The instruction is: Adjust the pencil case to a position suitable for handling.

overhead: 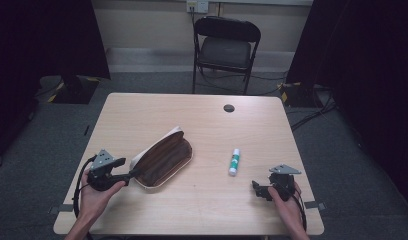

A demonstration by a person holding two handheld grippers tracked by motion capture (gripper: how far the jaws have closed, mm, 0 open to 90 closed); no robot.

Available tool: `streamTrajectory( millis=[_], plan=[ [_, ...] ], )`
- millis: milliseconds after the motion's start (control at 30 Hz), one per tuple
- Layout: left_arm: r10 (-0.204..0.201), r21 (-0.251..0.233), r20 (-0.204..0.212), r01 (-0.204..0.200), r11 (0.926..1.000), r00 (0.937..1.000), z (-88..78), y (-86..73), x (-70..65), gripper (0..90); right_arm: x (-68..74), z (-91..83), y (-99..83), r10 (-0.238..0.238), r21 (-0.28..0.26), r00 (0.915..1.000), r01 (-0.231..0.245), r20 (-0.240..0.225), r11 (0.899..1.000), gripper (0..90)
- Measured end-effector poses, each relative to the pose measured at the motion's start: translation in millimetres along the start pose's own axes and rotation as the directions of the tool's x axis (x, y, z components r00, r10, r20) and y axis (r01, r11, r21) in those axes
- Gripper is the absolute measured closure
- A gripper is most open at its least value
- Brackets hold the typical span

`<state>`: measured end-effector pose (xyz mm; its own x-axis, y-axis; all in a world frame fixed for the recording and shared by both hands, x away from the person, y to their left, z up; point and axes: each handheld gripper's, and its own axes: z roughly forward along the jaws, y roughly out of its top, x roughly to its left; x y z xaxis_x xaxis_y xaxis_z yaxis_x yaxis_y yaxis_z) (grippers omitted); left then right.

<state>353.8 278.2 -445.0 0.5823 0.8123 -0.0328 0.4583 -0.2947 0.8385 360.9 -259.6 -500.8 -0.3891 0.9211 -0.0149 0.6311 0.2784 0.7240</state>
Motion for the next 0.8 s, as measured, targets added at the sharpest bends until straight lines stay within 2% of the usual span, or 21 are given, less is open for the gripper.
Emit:
streamTrajectory(
  millis=[33, 67, 100, 200, 267, 333, 367, 400, 467, 500, 567, 700, 733, 800],
  plan=[
    [-0.011, 0.0, 0.002, 0.011, 0.9999, 0.9999, 3.5, 2.0, -0.1, 35.9, 0.0, -0.1, 0.0, 0.001, 0.0, 1.0, -0.001, 0.0, 1.0, 5.5],
    [-0.025, 0.014, 0.014, 0.024, 0.9996, 0.9996, 5.9, 3.4, 0.8, 32.4, 0.0, 0.0, 0.0, 0.0, 0.0, 1.0, 0.0, 0.001, 1.0, 5.5],
    [-0.051, 0.022, 0.023, 0.05, 0.9985, 0.9984, 8.9, 5.0, 1.9, 32.4, 0.0, 0.0, 0.0, 0.0, 0.0, 1.0, 0.0, 0.001, 1.0, 5.5],
    [-0.03, 0.022, -0.003, 0.03, 0.9993, 0.9996, 16.6, 9.5, 4.3, 33.6, 0.0, 0.0, 0.0, 0.0, 0.001, 1.0, 0.0, 0.001, 1.0, 5.5],
    [-0.033, 0.035, -0.019, 0.033, 0.9988, 0.9993, 22.4, 10.0, 5.9, 34.5, 0.0, -0.1, 0.0, 0.0, 0.001, 1.0, 0.0, 0.001, 1.0, 5.5],
    [-0.064, 0.011, -0.01, 0.064, 0.9979, 0.9979, 25.3, 7.6, 7.9, 39.8, 0.0, -0.1, 0.0, 0.0, 0.0, 1.0, 0.0, 0.001, 1.0, 5.6],
    [-0.051, 0.022, -0.012, 0.051, 0.9985, 0.9986, 26.5, 7.2, 8.2, 43.8, 0.0, -0.1, 0.0, 0.0, 0.0, 1.0, 0.0, 0.001, 1.0, 5.6],
    [-0.021, 0.037, -0.012, 0.022, 0.9991, 0.9997, 27.8, 7.1, 7.6, 46.3, 0.0, -0.1, 0.0, 0.001, 0.0, 1.0, -0.001, 0.001, 1.0, 5.5],
    [-0.027, 0.041, 0.003, 0.027, 0.9988, 0.9996, 27.1, 6.3, 8.2, 55.2, 0.1, -0.1, 0.0, 0.001, 0.001, 1.0, -0.001, 0.001, 1.0, 5.6],
    [-0.042, 0.039, -0.002, 0.042, 0.9984, 0.9991, 27.2, 6.0, 8.5, 57.9, 0.1, -0.1, -0.1, 0.0, 0.0, 1.0, 0.0, 0.0, 1.0, 5.6],
    [-0.034, 0.044, -0.012, 0.035, 0.9984, 0.9993, 28.1, 5.7, 10.4, 58.7, 0.0, -0.1, -0.1, 0.0, 0.0, 1.0, 0.0, 0.0, 1.0, 5.6],
    [-0.058, 0.07, -0.038, 0.06, 0.9957, 0.9976, 32.8, 3.4, 15.3, 58.6, 0.1, -0.1, -0.1, 0.0, 0.0, 1.0, 0.0, 0.0, 1.0, 5.6],
    [-0.077, 0.061, -0.033, 0.079, 0.995, 0.9965, 32.4, 3.1, 16.5, 58.9, 0.1, -0.1, -0.1, 0.0, 0.0, 1.0, 0.0, 0.0, 1.0, 5.6],
    [-0.087, 0.053, -0.033, 0.089, 0.9946, 0.9956, 30.8, 2.4, 18.6, 62.7, 0.0, -0.1, -0.1, -0.001, 0.0, 1.0, 0.001, 0.0, 1.0, 5.6]
  ],
)
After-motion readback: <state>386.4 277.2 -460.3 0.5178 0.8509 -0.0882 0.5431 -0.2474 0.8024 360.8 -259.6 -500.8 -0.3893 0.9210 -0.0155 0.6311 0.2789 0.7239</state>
